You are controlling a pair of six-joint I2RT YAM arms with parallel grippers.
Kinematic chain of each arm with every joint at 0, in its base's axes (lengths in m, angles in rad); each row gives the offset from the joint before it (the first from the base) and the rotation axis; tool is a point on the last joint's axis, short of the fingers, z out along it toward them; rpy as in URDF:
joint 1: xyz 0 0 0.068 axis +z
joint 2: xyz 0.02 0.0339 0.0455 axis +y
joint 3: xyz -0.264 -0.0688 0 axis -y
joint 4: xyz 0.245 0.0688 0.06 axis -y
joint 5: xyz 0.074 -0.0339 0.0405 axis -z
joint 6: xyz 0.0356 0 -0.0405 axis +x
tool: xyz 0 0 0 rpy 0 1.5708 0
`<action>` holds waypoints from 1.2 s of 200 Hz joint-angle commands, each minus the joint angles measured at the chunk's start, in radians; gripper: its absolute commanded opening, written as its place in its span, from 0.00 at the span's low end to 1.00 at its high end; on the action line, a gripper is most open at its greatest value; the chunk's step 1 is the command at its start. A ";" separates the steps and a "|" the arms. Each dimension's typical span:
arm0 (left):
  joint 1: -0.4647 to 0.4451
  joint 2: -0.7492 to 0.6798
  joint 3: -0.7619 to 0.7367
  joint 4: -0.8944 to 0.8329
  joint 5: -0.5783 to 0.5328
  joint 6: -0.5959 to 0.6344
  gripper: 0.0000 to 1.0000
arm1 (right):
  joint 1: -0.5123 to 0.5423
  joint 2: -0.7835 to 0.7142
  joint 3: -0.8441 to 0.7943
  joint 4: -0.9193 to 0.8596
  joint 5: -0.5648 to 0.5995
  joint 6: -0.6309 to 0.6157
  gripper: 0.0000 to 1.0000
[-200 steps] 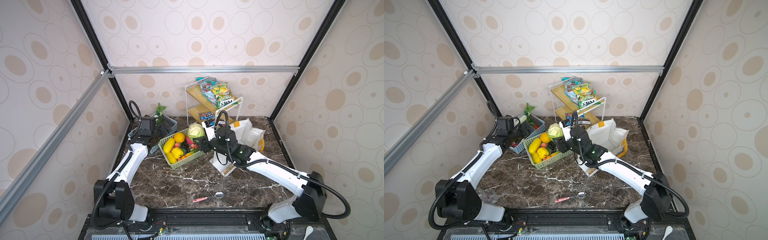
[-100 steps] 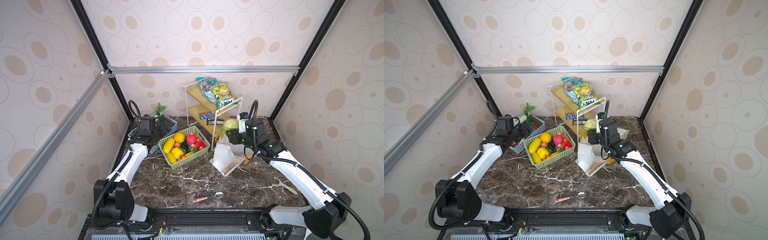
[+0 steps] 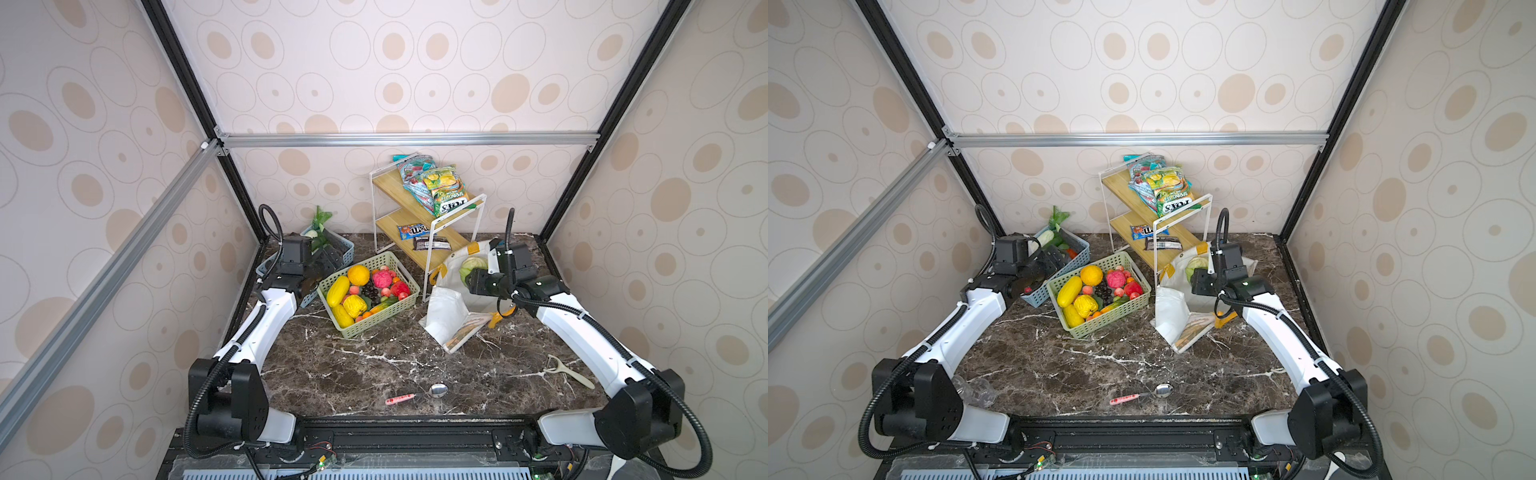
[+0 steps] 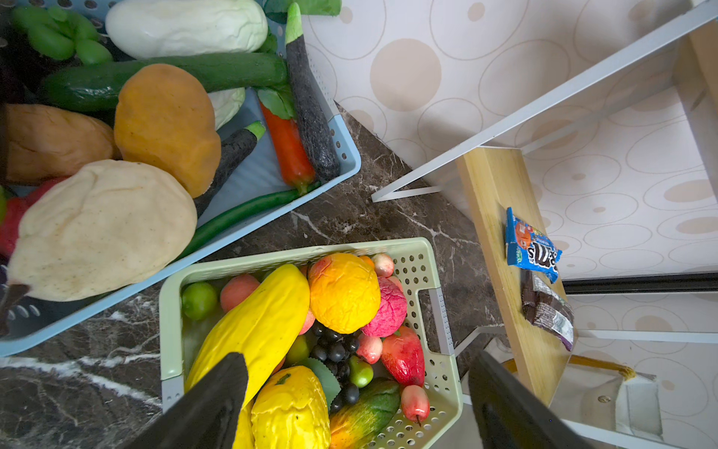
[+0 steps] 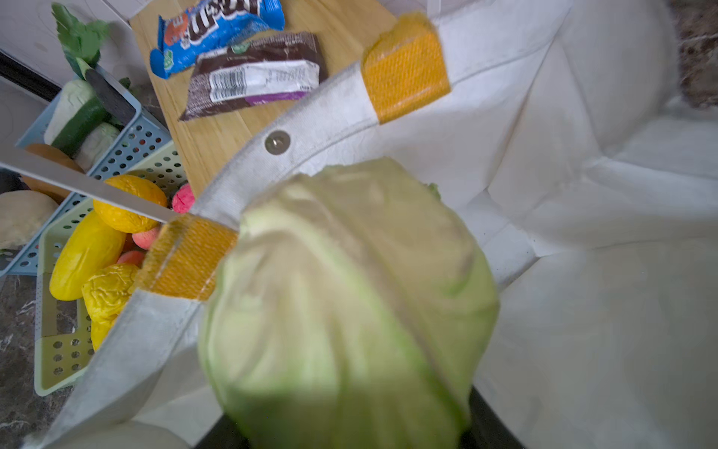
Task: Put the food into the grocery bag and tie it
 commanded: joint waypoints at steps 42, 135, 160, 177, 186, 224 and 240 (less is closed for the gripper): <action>0.000 -0.044 -0.022 0.020 -0.041 0.007 0.89 | -0.012 0.112 0.053 -0.092 -0.089 -0.026 0.58; 0.000 -0.025 -0.020 0.049 -0.045 0.005 0.89 | -0.012 0.232 0.105 -0.207 -0.166 -0.075 0.60; 0.000 -0.020 -0.020 0.055 -0.045 0.007 0.89 | -0.012 0.249 0.099 -0.202 -0.205 -0.080 0.62; 0.002 -0.015 -0.013 0.050 -0.042 0.013 0.89 | -0.011 0.260 0.096 -0.185 -0.233 -0.075 0.62; 0.001 -0.017 -0.012 0.051 -0.043 0.015 0.89 | -0.012 0.270 0.099 -0.180 -0.242 -0.070 0.62; 0.001 -0.027 -0.017 0.052 -0.043 0.017 0.89 | -0.011 0.326 0.111 -0.172 -0.264 -0.049 0.65; 0.001 -0.024 -0.021 0.063 -0.028 0.012 0.89 | -0.011 0.346 0.112 -0.165 -0.271 -0.040 0.69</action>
